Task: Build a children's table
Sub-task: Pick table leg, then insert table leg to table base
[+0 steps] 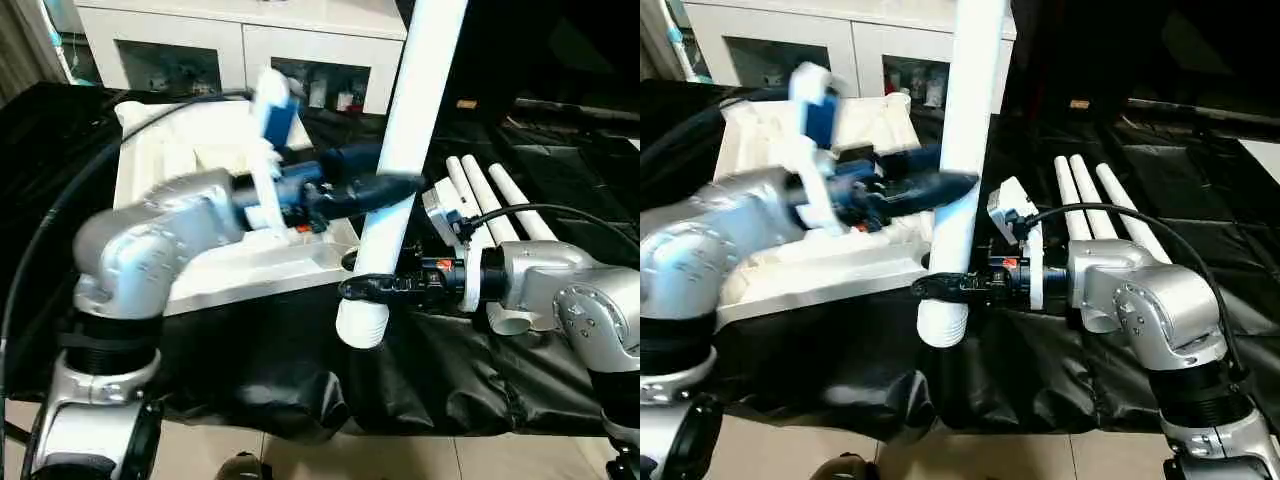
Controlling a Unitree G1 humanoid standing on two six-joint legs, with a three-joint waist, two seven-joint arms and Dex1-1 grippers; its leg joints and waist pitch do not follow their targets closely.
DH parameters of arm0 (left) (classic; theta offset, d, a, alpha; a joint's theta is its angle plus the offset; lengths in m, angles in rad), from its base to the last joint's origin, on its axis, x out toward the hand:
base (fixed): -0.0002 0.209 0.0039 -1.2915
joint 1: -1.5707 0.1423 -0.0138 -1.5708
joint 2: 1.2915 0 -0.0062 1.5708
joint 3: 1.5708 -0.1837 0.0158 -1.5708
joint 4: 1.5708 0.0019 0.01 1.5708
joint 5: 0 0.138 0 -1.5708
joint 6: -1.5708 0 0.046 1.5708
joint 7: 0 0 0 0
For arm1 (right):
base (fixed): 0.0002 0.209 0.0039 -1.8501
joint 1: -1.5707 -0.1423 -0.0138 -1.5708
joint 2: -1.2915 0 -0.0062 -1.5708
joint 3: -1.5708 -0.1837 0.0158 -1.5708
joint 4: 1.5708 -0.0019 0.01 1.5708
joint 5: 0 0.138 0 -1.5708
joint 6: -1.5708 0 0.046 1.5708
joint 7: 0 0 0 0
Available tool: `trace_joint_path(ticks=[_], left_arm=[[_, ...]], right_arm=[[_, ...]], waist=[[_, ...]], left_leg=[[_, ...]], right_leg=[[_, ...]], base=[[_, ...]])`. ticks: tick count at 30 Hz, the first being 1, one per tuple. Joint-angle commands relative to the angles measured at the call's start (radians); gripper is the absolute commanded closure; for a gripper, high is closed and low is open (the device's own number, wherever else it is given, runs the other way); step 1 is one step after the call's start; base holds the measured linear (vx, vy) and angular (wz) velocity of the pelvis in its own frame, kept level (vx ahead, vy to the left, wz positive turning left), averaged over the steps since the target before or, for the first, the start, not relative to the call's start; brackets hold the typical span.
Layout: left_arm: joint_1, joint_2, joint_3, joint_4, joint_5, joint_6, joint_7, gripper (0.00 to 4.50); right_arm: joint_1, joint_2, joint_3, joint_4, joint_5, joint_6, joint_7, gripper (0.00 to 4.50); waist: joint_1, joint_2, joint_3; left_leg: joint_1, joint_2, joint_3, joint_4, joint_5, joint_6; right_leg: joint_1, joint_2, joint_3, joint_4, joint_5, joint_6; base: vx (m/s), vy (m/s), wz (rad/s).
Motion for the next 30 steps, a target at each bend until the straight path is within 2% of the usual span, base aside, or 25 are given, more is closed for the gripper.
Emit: trace_joint_path(ticks=[1,3,4,6,9,10,11,12,13,14,15,16,18,20,21,23,24,25,26,29,30], left_arm=[[-0.023,-0.006,0.018,-0.001,-0.034,0.021,0.009,1.09],[-0.027,-0.009,0.029,0.007,-0.036,0.017,0.021,0.98],[-0.027,-0.007,0.033,0.016,-0.023,0.003,0.030,0.77],[-0.028,-0.006,0.047,0.060,0.066,-0.087,0.078,0.68],[-0.029,-0.005,0.053,0.078,0.096,-0.115,0.099,0.49],[-0.016,0.022,0.051,0.142,0.217,-0.221,0.163,0.41],[-0.014,0.027,0.047,0.146,0.228,-0.228,0.166,0.37],[0.000,0.052,0.026,0.166,0.290,-0.270,0.181,0.37],[0.020,0.086,-0.027,0.185,0.358,-0.297,0.186,0.37],[0.022,0.089,-0.033,0.186,0.364,-0.298,0.186,0.37],[0.043,0.115,-0.135,0.211,0.448,-0.338,0.175,0.37],[0.050,0.125,-0.192,0.237,0.502,-0.375,0.167,0.37],[0.051,0.135,-0.252,0.274,0.567,-0.424,0.166,0.37],[0.046,0.145,-0.341,0.352,0.669,-0.510,0.162,0.37],[0.040,0.136,-0.399,0.452,0.736,-0.599,0.134,0.37],[0.035,0.123,-0.421,0.520,0.758,-0.642,0.103,0.37],[0.031,0.105,-0.435,0.607,0.765,-0.685,0.040,0.37],[0.031,0.104,-0.436,0.611,0.765,-0.688,0.036,0.37],[0.029,0.100,-0.437,0.630,0.767,-0.701,0.018,0.55],[0.009,0.096,-0.450,0.696,0.787,-0.742,0.003,0.72],[-0.012,0.094,-0.462,0.757,0.795,-0.781,-0.022,0.72]], right_arm=[[0.010,-0.003,-0.030,-0.026,0.014,0.001,-0.012,2.62],[0.014,0.002,-0.042,-0.023,0.014,-0.001,-0.025,2.62],[0.017,0.008,-0.052,-0.020,0.012,-0.008,-0.038,2.63],[0.014,0.022,-0.086,0.013,-0.016,-0.038,-0.093,2.63],[0.012,0.024,-0.095,0.026,-0.030,-0.051,-0.112,2.63],[0.006,0.019,-0.102,0.101,-0.119,-0.102,-0.204,2.63],[0.006,0.018,-0.102,0.106,-0.127,-0.107,-0.211,2.63],[0.008,0.013,-0.099,0.140,-0.171,-0.133,-0.251,2.63],[0.018,0.017,-0.096,0.167,-0.217,-0.175,-0.294,2.63],[0.019,0.017,-0.095,0.168,-0.220,-0.179,-0.298,2.63],[0.033,0.042,-0.091,0.178,-0.258,-0.228,-0.347,2.63],[0.035,0.053,-0.081,0.185,-0.286,-0.262,-0.374,2.63],[0.032,0.063,-0.067,0.199,-0.317,-0.297,-0.400,2.63],[0.022,0.081,-0.057,0.225,-0.354,-0.331,-0.448,2.63],[0.011,0.098,-0.053,0.250,-0.383,-0.340,-0.499,2.63],[0.008,0.110,-0.058,0.252,-0.366,-0.314,-0.499,2.63],[0.014,0.134,-0.085,0.231,-0.314,-0.271,-0.479,2.63],[0.014,0.135,-0.087,0.229,-0.310,-0.268,-0.477,2.63],[0.017,0.139,-0.092,0.219,-0.296,-0.258,-0.466,2.63],[0.036,0.132,-0.086,0.188,-0.291,-0.262,-0.435,2.63],[0.043,0.130,-0.082,0.182,-0.292,-0.272,-0.429,2.63]], waist=[[0.005,0.004,-0.085],[0.007,0.005,-0.085],[0.009,0.007,-0.085],[0.010,0.009,-0.085],[0.010,0.008,-0.087],[0.011,0.011,-0.087],[0.006,0.011,-0.085],[0.008,0.009,-0.086],[0.005,0.009,-0.084],[0.005,0.009,-0.085],[0.005,0.010,-0.085],[0.004,0.013,-0.086],[0.005,0.015,-0.089],[0.004,0.013,-0.090],[0.003,0.014,-0.089],[-0.001,0.014,-0.090],[-0.004,0.018,-0.088],[-0.006,0.016,-0.088],[-0.004,0.022,-0.091],[-0.007,0.024,-0.090],[-0.005,0.029,-0.090]], left_leg=[[0.030,0.077,-0.031,-0.075,-0.158,-0.025],[0.030,0.078,-0.031,-0.075,-0.163,-0.027],[0.031,0.078,-0.031,-0.075,-0.173,-0.028],[0.031,0.079,-0.034,-0.078,-0.183,-0.035],[0.033,0.079,-0.034,-0.078,-0.186,-0.046],[0.033,0.079,-0.034,-0.078,-0.184,-0.047],[0.031,0.079,-0.035,-0.081,-0.182,-0.054],[0.033,0.077,-0.035,-0.081,-0.182,-0.060],[0.031,0.077,-0.035,-0.083,-0.185,-0.063],[0.034,0.076,-0.034,-0.084,-0.191,-0.069],[0.035,0.079,-0.036,-0.085,-0.187,-0.065],[0.035,0.078,-0.034,-0.083,-0.185,-0.065],[0.036,0.080,-0.034,-0.082,-0.160,-0.055],[0.031,0.079,-0.035,-0.082,-0.152,-0.050],[0.030,0.076,-0.035,-0.083,-0.156,-0.047],[0.033,0.075,-0.033,-0.084,-0.176,-0.056],[0.032,0.075,-0.034,-0.084,-0.181,-0.051],[0.032,0.074,-0.033,-0.085,-0.190,-0.047],[0.034,0.080,-0.037,-0.085,-0.199,-0.053],[0.034,0.082,-0.036,-0.086,-0.208,-0.049],[0.035,0.082,-0.038,-0.086,-0.212,-0.049]], right_leg=[[0.040,-0.096,0.048,-0.074,-0.143,-0.231],[0.040,-0.096,0.048,-0.074,-0.145,-0.232],[0.039,-0.097,0.050,-0.077,-0.159,-0.227],[0.039,-0.096,0.050,-0.080,-0.175,-0.210],[0.039,-0.097,0.050,-0.080,-0.176,-0.195],[0.039,-0.097,0.050,-0.079,-0.169,-0.197],[0.035,-0.093,0.050,-0.083,-0.165,-0.185],[0.037,-0.095,0.051,-0.083,-0.168,-0.175],[0.036,-0.093,0.051,-0.084,-0.178,-0.166],[0.035,-0.095,0.051,-0.083,-0.191,-0.157],[0.033,-0.096,0.052,-0.086,-0.186,-0.151],[0.031,-0.095,0.053,-0.081,-0.171,-0.151],[0.031,-0.094,0.051,-0.076,-0.102,-0.169],[0.034,-0.093,0.051,-0.072,-0.071,-0.173],[0.036,-0.095,0.051,-0.077,-0.074,-0.172],[0.039,-0.097,0.052,-0.076,-0.094,-0.176],[0.038,-0.097,0.053,-0.078,-0.091,-0.185],[0.039,-0.097,0.053,-0.081,-0.096,-0.188],[0.039,-0.102,0.051,-0.073,-0.085,-0.200],[0.038,-0.100,0.050,-0.072,-0.034,-0.225],[0.039,-0.103,0.050,-0.068,-0.028,-0.233]], base=[[0.000,0.000,0.00],[0.000,0.000,0.00],[0.000,0.000,0.00],[0.000,0.000,0.00],[0.000,0.000,0.00],[0.000,0.000,0.00],[0.000,0.000,0.00],[0.000,0.000,0.00],[0.000,0.000,0.00],[0.000,0.000,0.00],[0.000,0.000,0.00],[0.000,0.000,0.00],[0.000,0.000,0.00],[0.000,0.000,0.00],[0.000,0.000,0.00],[0.000,0.000,0.00],[0.000,0.000,0.00],[0.000,0.000,0.00],[0.000,0.000,0.00],[0.000,0.000,0.00],[0.000,0.000,0.00]])
